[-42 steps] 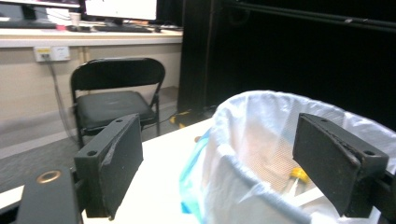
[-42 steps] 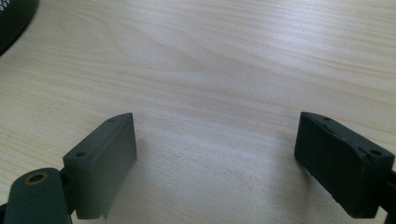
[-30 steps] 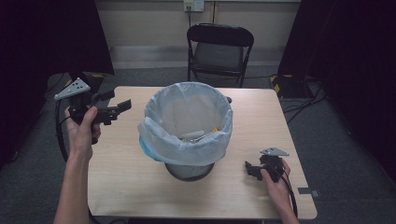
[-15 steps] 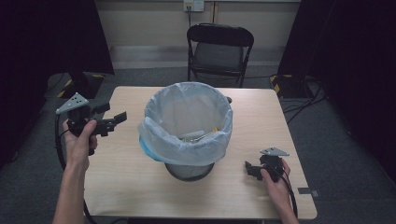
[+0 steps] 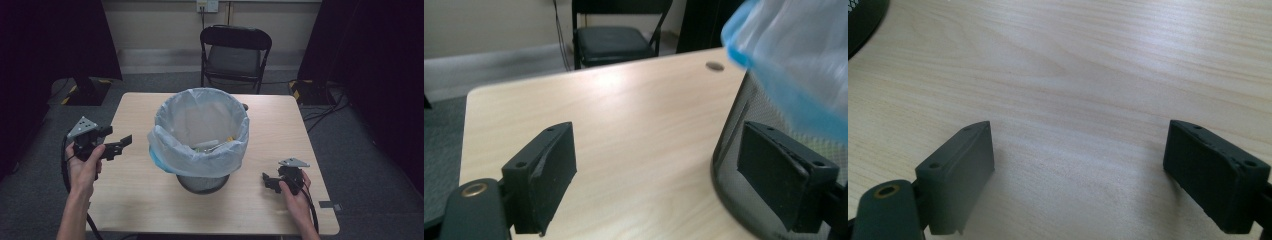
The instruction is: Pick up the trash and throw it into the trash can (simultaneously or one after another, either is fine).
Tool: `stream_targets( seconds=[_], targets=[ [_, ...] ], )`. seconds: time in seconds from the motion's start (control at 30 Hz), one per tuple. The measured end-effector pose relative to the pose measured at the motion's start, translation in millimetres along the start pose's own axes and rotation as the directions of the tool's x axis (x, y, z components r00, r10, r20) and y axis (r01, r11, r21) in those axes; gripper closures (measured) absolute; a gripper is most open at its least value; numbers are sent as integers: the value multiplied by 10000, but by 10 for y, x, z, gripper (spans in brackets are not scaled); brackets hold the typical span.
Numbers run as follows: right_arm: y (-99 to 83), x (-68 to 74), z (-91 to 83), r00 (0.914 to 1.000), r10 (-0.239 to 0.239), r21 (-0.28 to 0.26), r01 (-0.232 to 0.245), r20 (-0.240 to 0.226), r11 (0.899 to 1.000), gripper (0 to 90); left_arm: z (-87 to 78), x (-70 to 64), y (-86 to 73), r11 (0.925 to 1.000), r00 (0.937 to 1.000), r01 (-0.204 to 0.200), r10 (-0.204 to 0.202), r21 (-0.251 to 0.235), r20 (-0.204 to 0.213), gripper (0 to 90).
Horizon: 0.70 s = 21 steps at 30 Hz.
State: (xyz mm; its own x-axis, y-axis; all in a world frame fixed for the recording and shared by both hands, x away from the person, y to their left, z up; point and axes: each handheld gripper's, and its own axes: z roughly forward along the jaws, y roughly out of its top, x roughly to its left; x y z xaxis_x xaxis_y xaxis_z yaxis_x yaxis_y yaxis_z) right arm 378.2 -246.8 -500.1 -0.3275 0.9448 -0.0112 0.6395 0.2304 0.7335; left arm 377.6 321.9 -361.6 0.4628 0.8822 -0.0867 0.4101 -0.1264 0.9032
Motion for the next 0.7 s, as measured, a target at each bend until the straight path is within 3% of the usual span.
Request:
stream_targets(
  seconds=[0.07, 0.1, 0.13, 0.27, 0.37, 0.6, 0.7],
  targets=[
    [0, 0, 0, 10000, 12, 5, -12, 2, 10000, 119, 22, -9, -39, 9999, 10000, 63, -63, 111, 16, 159],
    [0, 0, 0, 10000, 5, 1, -5, 1, 10000, 119, 64, -41, -105, 9984, 9992, -267, 281, 494, -282, 158],
    [0, 0, 0, 10000, 5, 1, -5, 2, 10000, 119, 82, -51, -136, 9976, 9991, -319, 336, 615, -270, 158],
    [0, 1, 0, 10000, 17, 4, -17, 5, 10000, 119, 126, -73, -284, 9978, 9995, -175, 192, 642, -254, 163],
    [0, 1, 0, 10000, 9, 2, -9, 4, 10000, 119, 150, -70, -428, 9952, 9989, -150, 192, 968, -426, 167],
    [0, 1, 0, 10000, 9, 0, -9, 3, 10000, 119, 236, -94, -700, 9846, 9992, -227, 282, 1732, -294, 181],
    [0, 1, 0, 10000, 7, -1, -7, 5, 10000, 119, 321, -127, -893, 9755, 9998, -113, 143, 2199, -119, 189]
  ],
)
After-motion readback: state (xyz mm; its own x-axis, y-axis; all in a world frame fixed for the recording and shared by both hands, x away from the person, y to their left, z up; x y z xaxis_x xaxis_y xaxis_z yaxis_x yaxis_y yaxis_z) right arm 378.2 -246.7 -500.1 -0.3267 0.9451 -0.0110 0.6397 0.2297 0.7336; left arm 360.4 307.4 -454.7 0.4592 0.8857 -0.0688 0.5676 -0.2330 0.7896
